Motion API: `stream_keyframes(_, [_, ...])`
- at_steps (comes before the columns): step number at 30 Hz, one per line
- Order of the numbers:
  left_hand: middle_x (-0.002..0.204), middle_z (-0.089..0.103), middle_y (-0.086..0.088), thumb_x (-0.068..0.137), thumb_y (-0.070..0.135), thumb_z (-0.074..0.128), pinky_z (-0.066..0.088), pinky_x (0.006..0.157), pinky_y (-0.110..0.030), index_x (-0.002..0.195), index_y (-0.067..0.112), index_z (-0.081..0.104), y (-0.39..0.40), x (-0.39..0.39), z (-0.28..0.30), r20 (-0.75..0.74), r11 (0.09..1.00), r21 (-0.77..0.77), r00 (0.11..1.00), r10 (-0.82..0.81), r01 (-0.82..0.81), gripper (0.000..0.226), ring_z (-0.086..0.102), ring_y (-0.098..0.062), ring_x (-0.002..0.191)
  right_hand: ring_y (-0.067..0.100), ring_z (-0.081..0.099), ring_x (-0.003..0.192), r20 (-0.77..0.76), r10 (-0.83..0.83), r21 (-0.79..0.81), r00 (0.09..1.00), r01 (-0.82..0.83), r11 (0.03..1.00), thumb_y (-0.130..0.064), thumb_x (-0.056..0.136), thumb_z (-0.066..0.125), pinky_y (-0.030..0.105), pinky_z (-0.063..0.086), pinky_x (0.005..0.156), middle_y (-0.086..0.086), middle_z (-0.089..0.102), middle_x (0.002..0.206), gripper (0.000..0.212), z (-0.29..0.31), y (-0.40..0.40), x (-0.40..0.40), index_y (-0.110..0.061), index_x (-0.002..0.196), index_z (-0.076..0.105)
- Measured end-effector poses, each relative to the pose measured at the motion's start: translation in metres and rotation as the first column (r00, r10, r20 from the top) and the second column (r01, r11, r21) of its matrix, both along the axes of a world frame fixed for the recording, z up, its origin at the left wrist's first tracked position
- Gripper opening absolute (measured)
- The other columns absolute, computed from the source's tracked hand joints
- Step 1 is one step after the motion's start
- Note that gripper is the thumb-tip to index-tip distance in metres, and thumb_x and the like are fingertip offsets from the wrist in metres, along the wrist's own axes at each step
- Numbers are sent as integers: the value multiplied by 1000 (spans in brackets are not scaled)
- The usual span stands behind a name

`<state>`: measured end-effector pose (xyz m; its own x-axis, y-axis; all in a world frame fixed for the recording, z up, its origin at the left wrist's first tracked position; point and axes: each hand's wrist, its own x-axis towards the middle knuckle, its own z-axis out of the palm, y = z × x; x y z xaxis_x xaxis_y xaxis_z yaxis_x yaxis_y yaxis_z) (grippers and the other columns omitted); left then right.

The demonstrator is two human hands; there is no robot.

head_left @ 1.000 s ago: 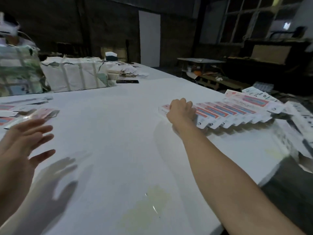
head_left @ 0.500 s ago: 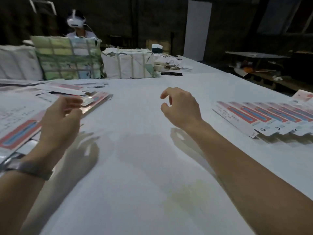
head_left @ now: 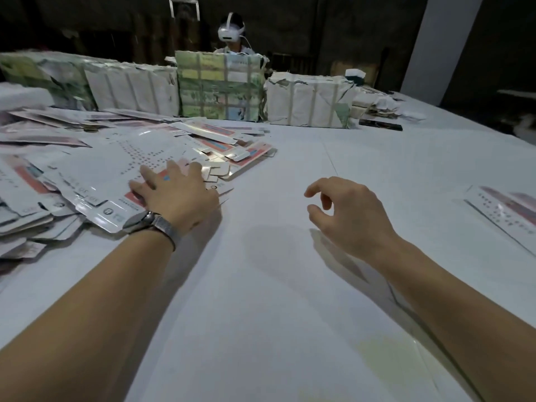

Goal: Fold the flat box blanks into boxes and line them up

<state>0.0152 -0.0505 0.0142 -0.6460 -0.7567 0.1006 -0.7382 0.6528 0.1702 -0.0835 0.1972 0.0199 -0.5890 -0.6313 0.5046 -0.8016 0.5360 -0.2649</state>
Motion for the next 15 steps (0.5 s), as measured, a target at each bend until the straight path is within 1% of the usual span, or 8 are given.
stream_keyframes(2, [153, 35, -19, 89, 34, 46, 15, 113, -67, 142, 27, 38, -4, 2, 2, 40, 999, -48, 999, 22, -20, 54, 19, -54, 143, 8, 44, 73, 2, 7, -1, 1000, -7, 1000, -27, 91, 61, 29, 35, 66, -12, 50, 78, 17, -1, 0, 1, -30, 107, 65])
stream_keyframes(4, [143, 47, -16, 90, 31, 47, 29, 107, -57, 141, 26, 39, -5, 4, 2, 44, 992, -123, 999, -8, 13, 52, 34, -46, 135, 7, 44, 70, 2, 16, -7, 1000, -16, 1000, -27, 90, 61, 28, 34, 65, -13, 49, 77, 17, -2, -1, 1, -30, 106, 65])
stream_keyframes(6, [130, 57, -13, 94, 27, 47, 41, 93, -48, 139, 23, 42, -3, 2, 1, 34, 977, -198, 996, -78, 84, 45, 43, -41, 126, 6, 44, 69, 4, 16, -17, 1000, -16, 1000, -27, 90, 61, 28, 34, 65, -13, 49, 77, 16, -2, -1, 1, -30, 106, 65])
stream_keyframes(7, [121, 61, -12, 95, 25, 48, 43, 82, -43, 137, 22, 44, -1, 0, 0, 31, 968, -220, 993, -115, 119, 42, 45, -40, 122, 7, 44, 70, 6, 16, -22, 1000, -16, 1000, -27, 90, 61, 28, 34, 65, -13, 50, 77, 17, -2, 0, 0, -30, 106, 65])
stream_keyframes(9, [103, 62, -9, 95, 19, 51, 35, 63, -36, 132, 20, 46, 4, -2, 0, 19, 959, -231, 987, -162, 162, 37, 47, -39, 113, 9, 45, 73, 5, 13, -19, 1000, -13, 1000, -27, 90, 60, 28, 36, 66, -13, 50, 78, 16, -3, 0, 0, -30, 106, 65])
stream_keyframes(10, [95, 58, -8, 94, 18, 52, 30, 57, -34, 128, 19, 46, 6, -2, 1, 13, 955, -233, 983, -184, 182, 35, 48, -39, 109, 9, 46, 74, 5, 12, -18, 1000, -12, 1000, -27, 90, 60, 28, 36, 67, -13, 51, 79, 16, -3, 0, 0, -30, 106, 65])
stream_keyframes(13, [85, 55, -5, 95, 20, 51, 31, 56, -33, 120, 16, 45, 17, 1, 6, -4, 920, -294, 962, -272, 258, 26, 50, -35, 88, 9, 46, 74, 3, 11, -28, 1000, -11, 1000, -27, 91, 60, 28, 36, 67, -13, 52, 79, 16, -4, 0, 0, -30, 106, 66])
stream_keyframes(15, [75, 48, -3, 97, 20, 47, 28, 54, -32, 127, 17, 44, 33, 1, 13, -65, 888, -351, 938, -340, 298, 30, 50, -33, 76, 7, 45, 71, -6, 17, -44, 1000, -17, 999, -27, 90, 61, 28, 36, 67, -13, 52, 78, 16, -4, -1, 0, -29, 106, 66])
